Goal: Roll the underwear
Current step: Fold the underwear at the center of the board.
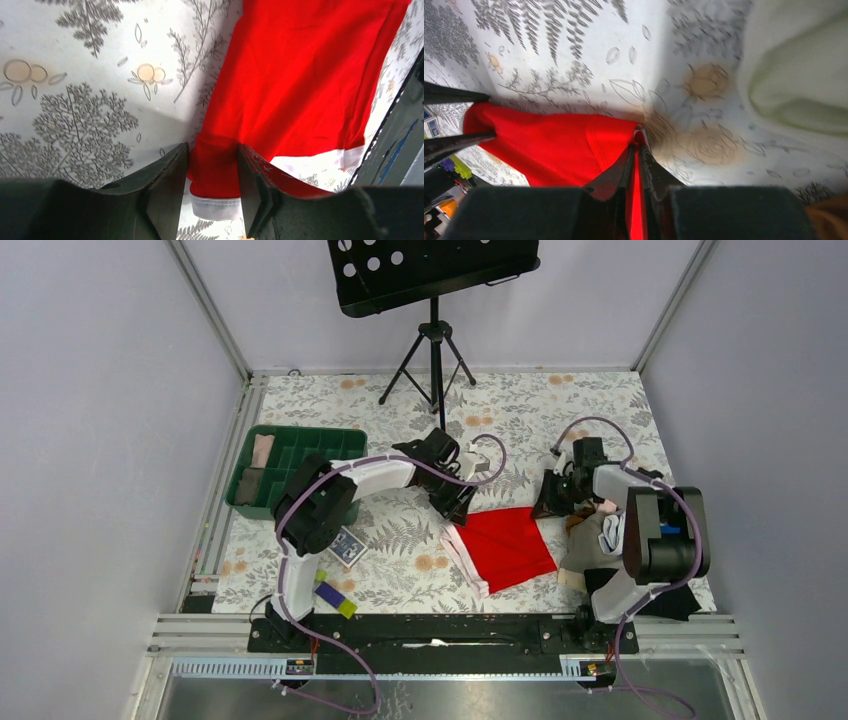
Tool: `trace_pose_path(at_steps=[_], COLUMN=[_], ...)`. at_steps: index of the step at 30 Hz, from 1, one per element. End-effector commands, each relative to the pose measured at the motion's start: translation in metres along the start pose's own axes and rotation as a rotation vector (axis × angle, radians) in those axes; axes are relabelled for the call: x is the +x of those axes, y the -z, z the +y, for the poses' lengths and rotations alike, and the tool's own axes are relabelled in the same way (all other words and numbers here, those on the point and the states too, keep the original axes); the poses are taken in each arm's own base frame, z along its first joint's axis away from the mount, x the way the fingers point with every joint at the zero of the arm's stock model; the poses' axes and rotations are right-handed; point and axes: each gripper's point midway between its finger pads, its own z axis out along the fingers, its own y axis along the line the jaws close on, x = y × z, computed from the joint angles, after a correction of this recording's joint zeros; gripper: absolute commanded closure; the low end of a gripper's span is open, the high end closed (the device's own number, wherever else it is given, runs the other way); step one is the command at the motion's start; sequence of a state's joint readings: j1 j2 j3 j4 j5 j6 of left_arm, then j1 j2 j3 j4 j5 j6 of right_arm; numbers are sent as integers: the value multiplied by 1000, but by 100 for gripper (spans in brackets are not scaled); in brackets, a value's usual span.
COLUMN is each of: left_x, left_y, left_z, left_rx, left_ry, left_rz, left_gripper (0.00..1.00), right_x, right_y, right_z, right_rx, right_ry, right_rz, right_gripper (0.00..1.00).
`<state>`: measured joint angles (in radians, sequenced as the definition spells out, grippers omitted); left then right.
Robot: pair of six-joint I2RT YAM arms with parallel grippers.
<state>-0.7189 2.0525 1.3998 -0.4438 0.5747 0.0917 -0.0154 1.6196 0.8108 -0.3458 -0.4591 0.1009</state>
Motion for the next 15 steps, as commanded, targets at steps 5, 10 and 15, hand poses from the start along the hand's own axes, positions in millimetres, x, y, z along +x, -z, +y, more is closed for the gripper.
trace_pose_path(at_steps=[5,10,15], left_x=[38,58,56], left_y=[29,58,92], left_z=[-7,-7,2], left_rx=[-62,-109,-151], left_ry=[-71,-87,-13], left_rz=[90,128,59], left_gripper=[54,53,50], right_x=[-28,-60,-90], right_y=[-39,-61,-66], right_z=[38,63,87], right_rx=[10,-16,-52], right_ry=[160,219,263], right_rz=[32,21,-21], right_gripper=[87,87,86])
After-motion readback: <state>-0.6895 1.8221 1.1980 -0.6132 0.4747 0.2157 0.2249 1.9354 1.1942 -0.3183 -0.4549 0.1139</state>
